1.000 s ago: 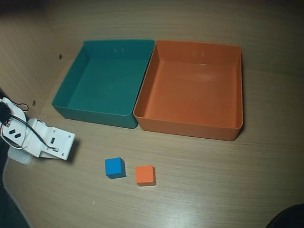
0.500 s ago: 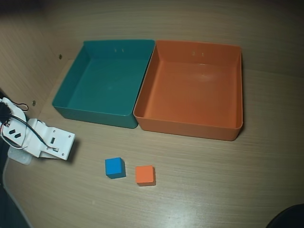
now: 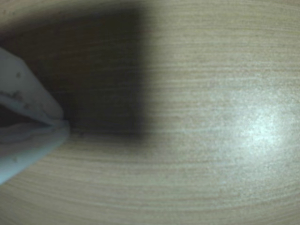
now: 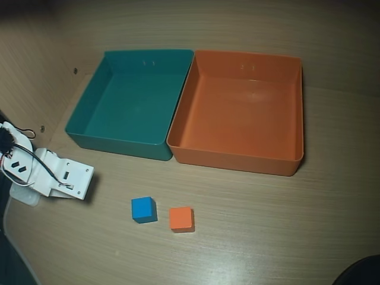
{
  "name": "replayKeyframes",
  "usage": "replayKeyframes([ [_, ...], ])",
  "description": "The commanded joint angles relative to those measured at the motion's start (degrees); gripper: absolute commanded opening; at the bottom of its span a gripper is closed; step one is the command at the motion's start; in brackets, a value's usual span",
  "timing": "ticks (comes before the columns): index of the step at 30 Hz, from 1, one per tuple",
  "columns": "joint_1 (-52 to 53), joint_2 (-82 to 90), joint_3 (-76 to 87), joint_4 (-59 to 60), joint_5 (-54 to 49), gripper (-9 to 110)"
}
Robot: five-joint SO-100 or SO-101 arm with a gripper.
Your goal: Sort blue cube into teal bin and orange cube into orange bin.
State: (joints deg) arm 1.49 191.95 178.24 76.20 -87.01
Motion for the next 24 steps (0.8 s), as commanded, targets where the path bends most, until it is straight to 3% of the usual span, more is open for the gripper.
replayKeyframes([
  [1, -0.62, 0.26, 3.52, 1.14, 0.7, -6],
  [16, -0.79, 0.26, 3.52, 0.79, 0.62, -6],
  [24, -0.88, -4.31, -6.33, 0.44, 0.44, -5],
])
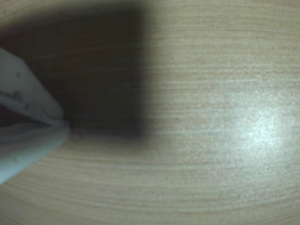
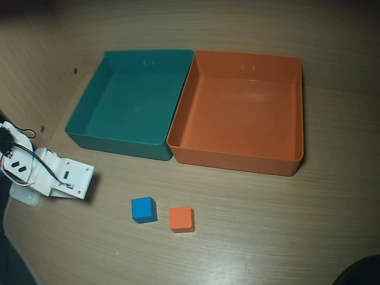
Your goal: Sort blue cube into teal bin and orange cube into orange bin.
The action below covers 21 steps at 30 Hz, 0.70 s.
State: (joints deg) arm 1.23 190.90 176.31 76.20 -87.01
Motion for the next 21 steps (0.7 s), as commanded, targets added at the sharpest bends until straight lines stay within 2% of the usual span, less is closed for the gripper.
replayKeyframes([
  [1, -0.62, -5.27, -6.68, 0.44, 0.44, -3],
  [12, -0.53, -35.6, -38.67, 0.35, 0.44, 24],
  [21, -0.53, -57.83, -63.98, 0.26, 0.35, 26],
])
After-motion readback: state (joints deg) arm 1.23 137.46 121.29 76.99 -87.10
